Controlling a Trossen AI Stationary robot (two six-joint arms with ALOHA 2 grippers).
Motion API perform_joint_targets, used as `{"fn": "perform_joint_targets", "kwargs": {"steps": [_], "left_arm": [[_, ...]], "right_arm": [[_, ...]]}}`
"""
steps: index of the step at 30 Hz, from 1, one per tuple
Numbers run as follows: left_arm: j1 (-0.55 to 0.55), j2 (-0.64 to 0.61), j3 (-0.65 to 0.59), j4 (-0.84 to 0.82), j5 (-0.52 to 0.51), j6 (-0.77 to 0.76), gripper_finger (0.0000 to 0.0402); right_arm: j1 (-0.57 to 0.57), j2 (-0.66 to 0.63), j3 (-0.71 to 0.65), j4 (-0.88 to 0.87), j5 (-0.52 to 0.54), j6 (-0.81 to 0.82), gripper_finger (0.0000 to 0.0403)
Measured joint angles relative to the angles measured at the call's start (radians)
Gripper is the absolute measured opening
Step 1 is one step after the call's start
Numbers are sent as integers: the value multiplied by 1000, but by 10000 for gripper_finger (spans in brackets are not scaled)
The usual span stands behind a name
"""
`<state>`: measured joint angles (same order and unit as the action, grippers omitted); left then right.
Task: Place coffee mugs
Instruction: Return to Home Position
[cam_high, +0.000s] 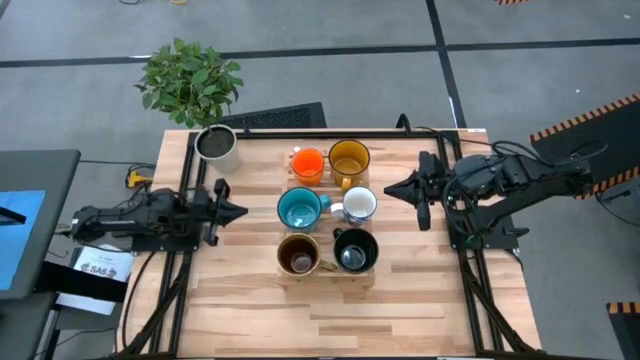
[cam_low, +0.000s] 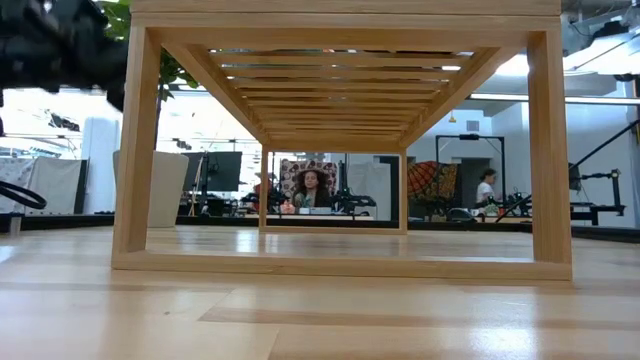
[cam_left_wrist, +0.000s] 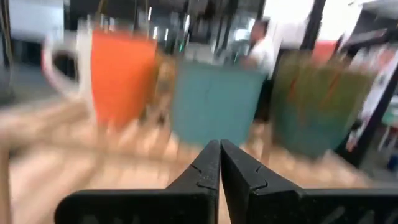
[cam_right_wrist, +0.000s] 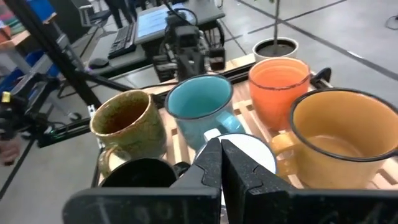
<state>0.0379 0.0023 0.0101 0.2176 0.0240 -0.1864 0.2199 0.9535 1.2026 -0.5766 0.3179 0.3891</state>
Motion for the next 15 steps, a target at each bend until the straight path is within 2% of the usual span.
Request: {"fn": "perform_joint_targets", "kwargs": {"steps": [4, 10, 15], "left_arm": [[12, 3, 0, -197, 8, -56, 0], [11, 3, 1, -191, -56, -96, 0], [12, 26, 0, -192, -50, -110, 0]], "right_arm": [[1, 0, 0, -11, -42, -5, 20], [22, -20, 0, -104, -87, -59, 20], [61, -92, 0, -192, -87, -74, 20]]}}
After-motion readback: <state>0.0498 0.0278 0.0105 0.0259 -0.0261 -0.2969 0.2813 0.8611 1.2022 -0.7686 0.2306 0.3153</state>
